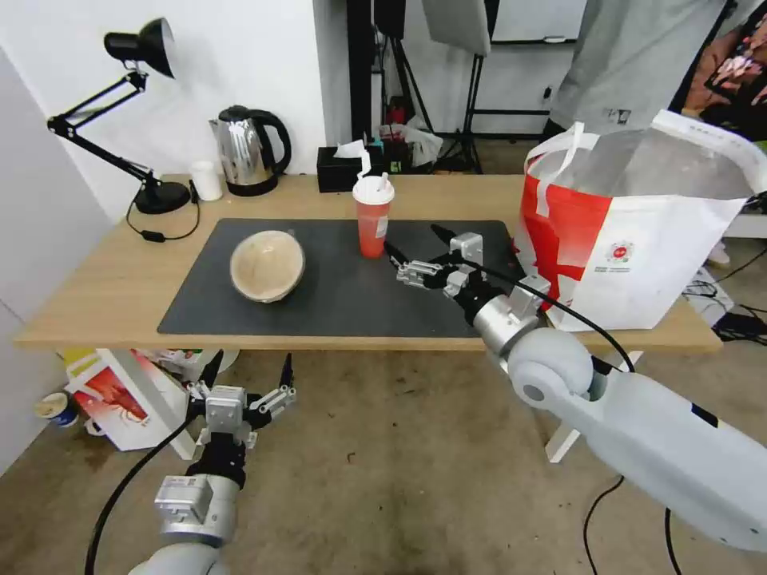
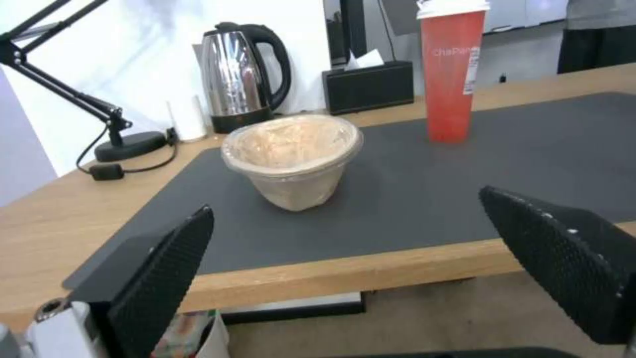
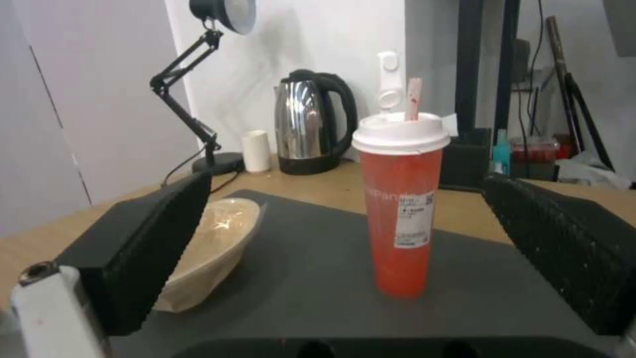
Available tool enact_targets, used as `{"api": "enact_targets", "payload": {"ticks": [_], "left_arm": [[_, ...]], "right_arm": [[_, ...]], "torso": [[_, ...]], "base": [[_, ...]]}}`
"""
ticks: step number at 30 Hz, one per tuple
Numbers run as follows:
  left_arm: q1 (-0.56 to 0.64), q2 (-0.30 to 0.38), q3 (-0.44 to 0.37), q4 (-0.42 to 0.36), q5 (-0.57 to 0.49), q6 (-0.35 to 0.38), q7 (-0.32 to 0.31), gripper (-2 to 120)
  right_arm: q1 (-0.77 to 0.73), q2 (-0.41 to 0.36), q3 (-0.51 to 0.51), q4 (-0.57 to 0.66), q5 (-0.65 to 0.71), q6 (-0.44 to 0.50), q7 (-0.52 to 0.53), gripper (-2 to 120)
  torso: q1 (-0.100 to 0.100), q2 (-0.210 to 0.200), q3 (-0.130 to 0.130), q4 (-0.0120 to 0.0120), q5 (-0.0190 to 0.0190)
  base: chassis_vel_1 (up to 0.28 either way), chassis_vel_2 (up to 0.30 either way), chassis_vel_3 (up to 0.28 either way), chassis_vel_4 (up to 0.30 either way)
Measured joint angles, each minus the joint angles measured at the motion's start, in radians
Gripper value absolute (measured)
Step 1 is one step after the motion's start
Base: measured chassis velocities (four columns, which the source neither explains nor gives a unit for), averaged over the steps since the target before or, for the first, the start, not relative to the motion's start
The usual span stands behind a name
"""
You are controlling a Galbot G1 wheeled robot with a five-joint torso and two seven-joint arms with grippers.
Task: Pick up the trash from the table and place it into the takeout bag.
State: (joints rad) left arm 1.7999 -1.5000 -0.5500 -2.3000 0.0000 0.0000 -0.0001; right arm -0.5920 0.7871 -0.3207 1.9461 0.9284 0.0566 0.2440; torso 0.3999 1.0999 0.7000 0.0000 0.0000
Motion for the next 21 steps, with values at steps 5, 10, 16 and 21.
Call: {"api": "enact_targets", "payload": {"ticks": [5,10,16,21], "left_arm": [[0.000,0.000,0.000,0.000,0.000,0.000,0.000,100],[0.000,0.000,0.000,0.000,0.000,0.000,0.000,100],[0.000,0.000,0.000,0.000,0.000,0.000,0.000,100],[0.000,0.000,0.000,0.000,0.000,0.000,0.000,100]], "right_arm": [[0.013,0.026,-0.018,-0.036,-0.002,-0.006,0.007,100],[0.028,0.040,-0.033,-0.076,-0.004,-0.021,0.011,100],[0.067,0.055,-0.054,-0.136,-0.002,-0.022,0.007,100],[0.090,0.076,-0.081,-0.176,-0.002,-0.022,0.002,100]], "torso": [[0.000,0.000,0.000,0.0000,-0.0001],[0.000,0.000,0.000,0.0000,-0.0001],[0.000,0.000,0.000,0.0000,-0.0001],[0.000,0.000,0.000,0.0000,-0.0001]], "base": [[0.000,0.000,0.000,0.000],[0.000,0.000,0.000,0.000],[0.000,0.000,0.000,0.000],[0.000,0.000,0.000,0.000]]}}
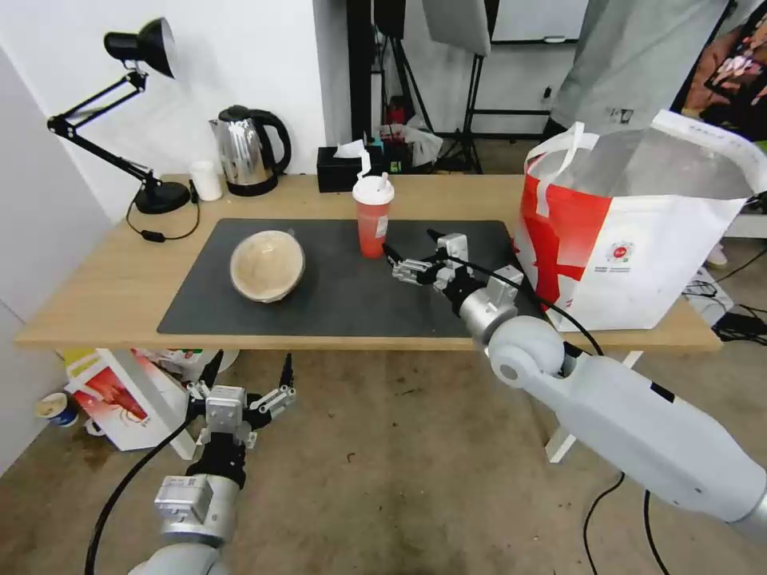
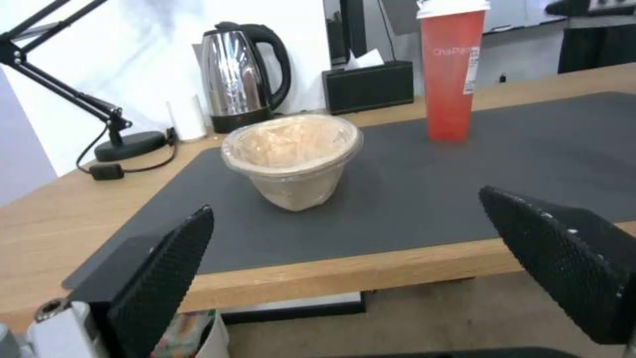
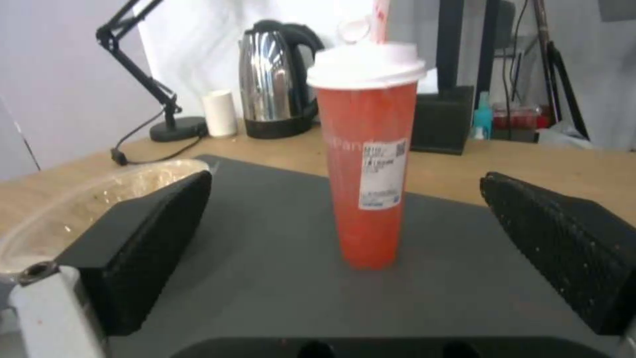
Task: Pick up the trash from the table and place it into the takeout bag.
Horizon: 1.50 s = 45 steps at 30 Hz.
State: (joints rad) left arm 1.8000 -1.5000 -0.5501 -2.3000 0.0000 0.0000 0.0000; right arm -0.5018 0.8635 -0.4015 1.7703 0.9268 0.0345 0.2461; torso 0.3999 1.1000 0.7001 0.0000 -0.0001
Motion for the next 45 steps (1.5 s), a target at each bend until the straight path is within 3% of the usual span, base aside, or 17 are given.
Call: {"api": "enact_targets", "payload": {"ticks": [25,45], "left_arm": [[0.000,0.000,0.000,0.000,0.000,0.000,0.000,100],[0.000,0.000,0.000,0.000,0.000,0.000,0.000,100]], "right_arm": [[0.071,0.074,-0.053,-0.093,0.001,-0.001,-0.017,100],[0.097,0.070,-0.048,-0.164,-0.005,-0.004,-0.042,100]], "torso": [[0.000,0.000,0.000,0.0000,0.0000],[0.000,0.000,0.000,-0.0001,0.0001]], "base": [[0.000,0.000,0.000,0.000],[0.000,0.000,0.000,0.000]]}}
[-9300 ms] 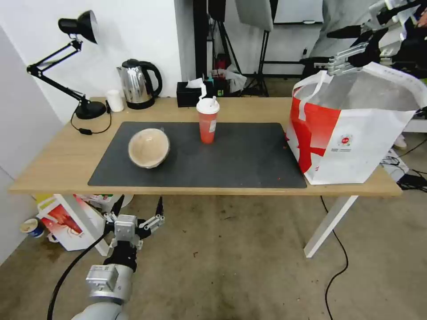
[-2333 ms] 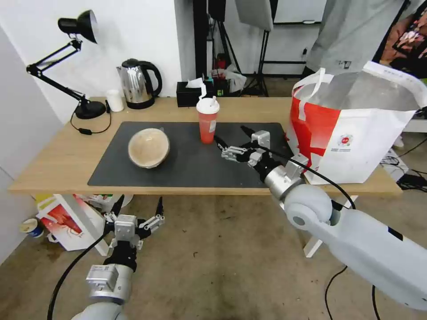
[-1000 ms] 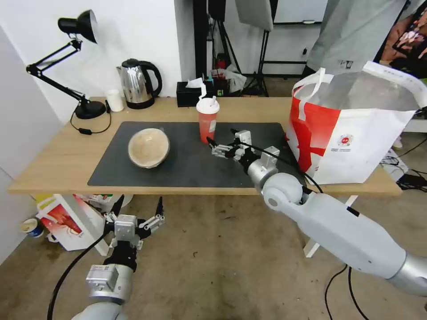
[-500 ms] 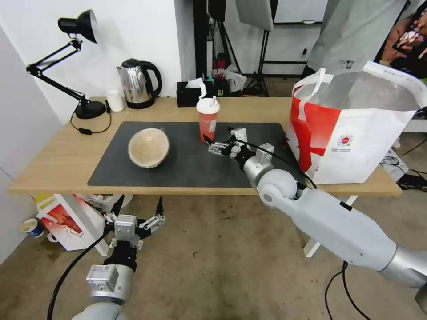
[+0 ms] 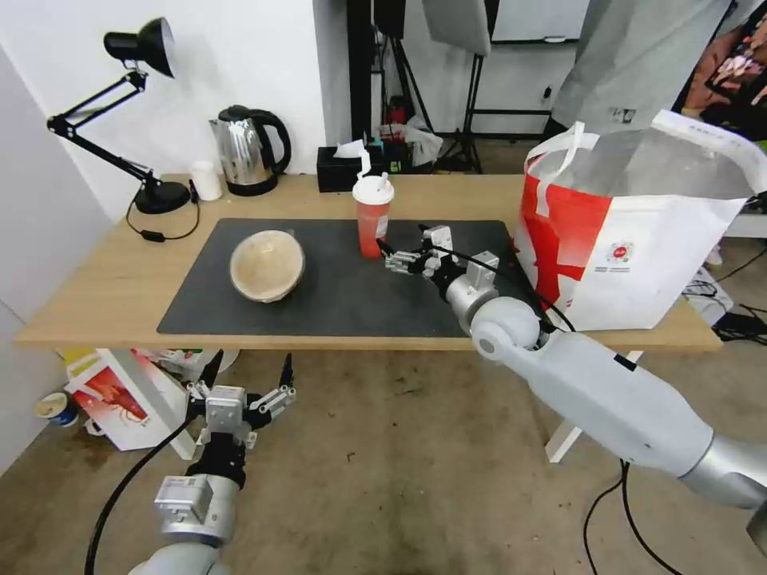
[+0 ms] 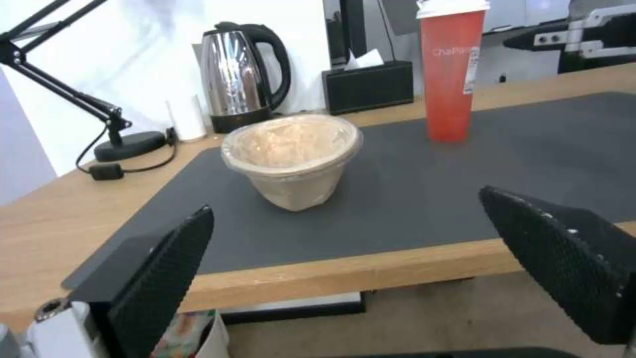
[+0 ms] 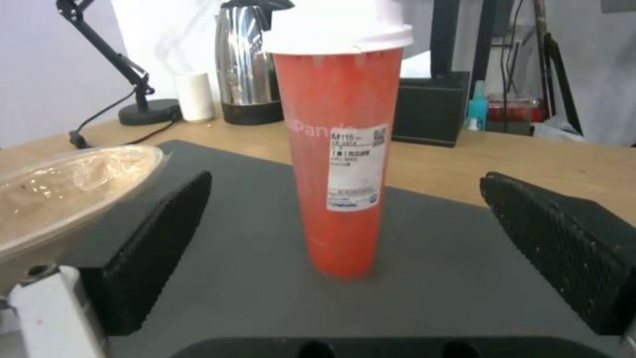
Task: Pick up the trash from the table and place it into the takeout bag.
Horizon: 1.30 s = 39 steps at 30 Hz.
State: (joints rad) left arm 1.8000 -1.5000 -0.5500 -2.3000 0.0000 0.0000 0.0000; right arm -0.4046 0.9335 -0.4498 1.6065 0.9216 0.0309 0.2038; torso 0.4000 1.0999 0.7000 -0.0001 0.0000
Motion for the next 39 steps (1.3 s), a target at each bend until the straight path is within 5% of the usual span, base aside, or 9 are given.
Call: {"api": "enact_targets", "payload": {"ticks": [39], "left_arm": [[0.000,0.000,0.000,0.000,0.000,0.000,0.000,100]], "right_arm": [[0.101,0.188,-0.014,-0.336,-0.025,0.048,-0.103,100]], "torso": [[0.000,0.000,0.000,0.0000,0.0000]], "base": [[0.000,0.000,0.000,0.000]]}}
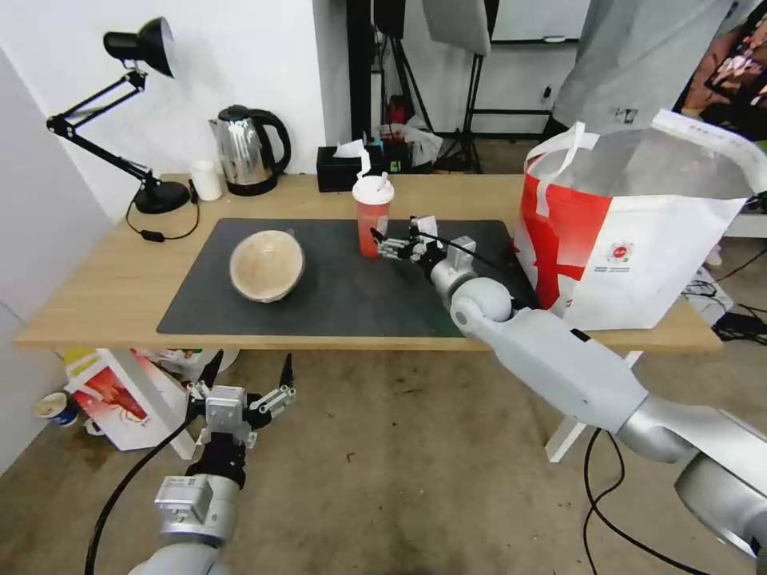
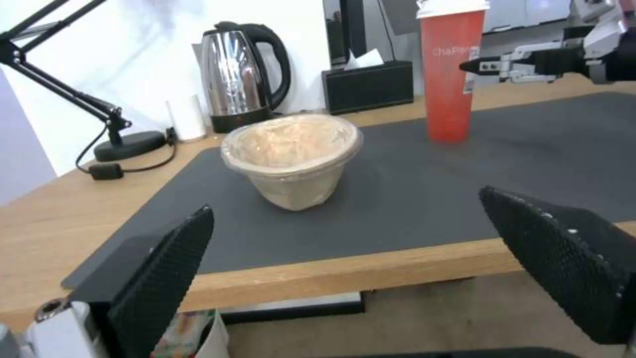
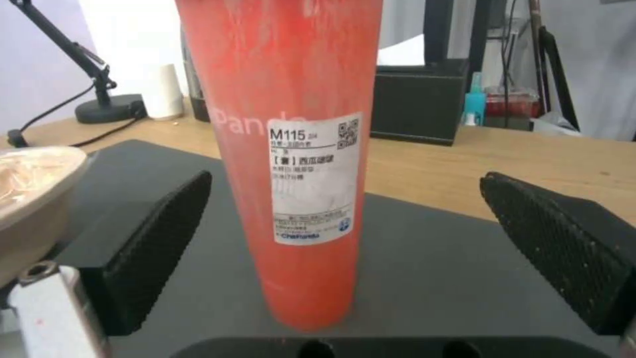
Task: Pick up the trash from the table and place it into the takeout bag.
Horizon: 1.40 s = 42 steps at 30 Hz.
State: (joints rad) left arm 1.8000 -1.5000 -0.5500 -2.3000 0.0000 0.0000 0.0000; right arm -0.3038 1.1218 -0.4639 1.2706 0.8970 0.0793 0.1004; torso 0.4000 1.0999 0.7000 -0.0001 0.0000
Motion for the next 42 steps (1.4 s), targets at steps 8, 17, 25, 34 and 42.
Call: {"api": "enact_targets", "payload": {"ticks": [8,17,25,34,42], "left_arm": [[0.000,0.000,0.000,0.000,0.000,0.000,0.000,100],[0.000,0.000,0.000,0.000,0.000,0.000,0.000,100],[0.000,0.000,0.000,0.000,0.000,0.000,0.000,100],[0.000,0.000,0.000,0.000,0.000,0.000,0.000,100],[0.000,0.000,0.000,0.000,0.000,0.000,0.000,100]], "right_arm": [[0.013,0.022,-0.003,-0.037,-0.009,0.010,-0.015,100],[0.026,0.044,-0.005,-0.074,-0.018,0.022,-0.035,100],[0.051,0.063,-0.005,-0.109,-0.021,0.030,-0.048,100],[0.076,0.096,-0.007,-0.166,-0.026,0.043,-0.076,100],[0.084,0.134,-0.007,-0.219,-0.039,0.059,-0.096,100]], "torso": [[0.000,0.000,0.000,0.0000,-0.0001],[0.000,0.000,0.000,0.0001,0.0000],[0.000,0.000,0.000,0.0002,0.0000],[0.000,0.000,0.000,0.0001,0.0000],[0.000,0.000,0.000,0.0001,-0.0001]], "base": [[0.000,0.000,0.000,0.000],[0.000,0.000,0.000,0.000],[0.000,0.000,0.000,0.000],[0.000,0.000,0.000,0.000],[0.000,0.000,0.000,0.000]]}}
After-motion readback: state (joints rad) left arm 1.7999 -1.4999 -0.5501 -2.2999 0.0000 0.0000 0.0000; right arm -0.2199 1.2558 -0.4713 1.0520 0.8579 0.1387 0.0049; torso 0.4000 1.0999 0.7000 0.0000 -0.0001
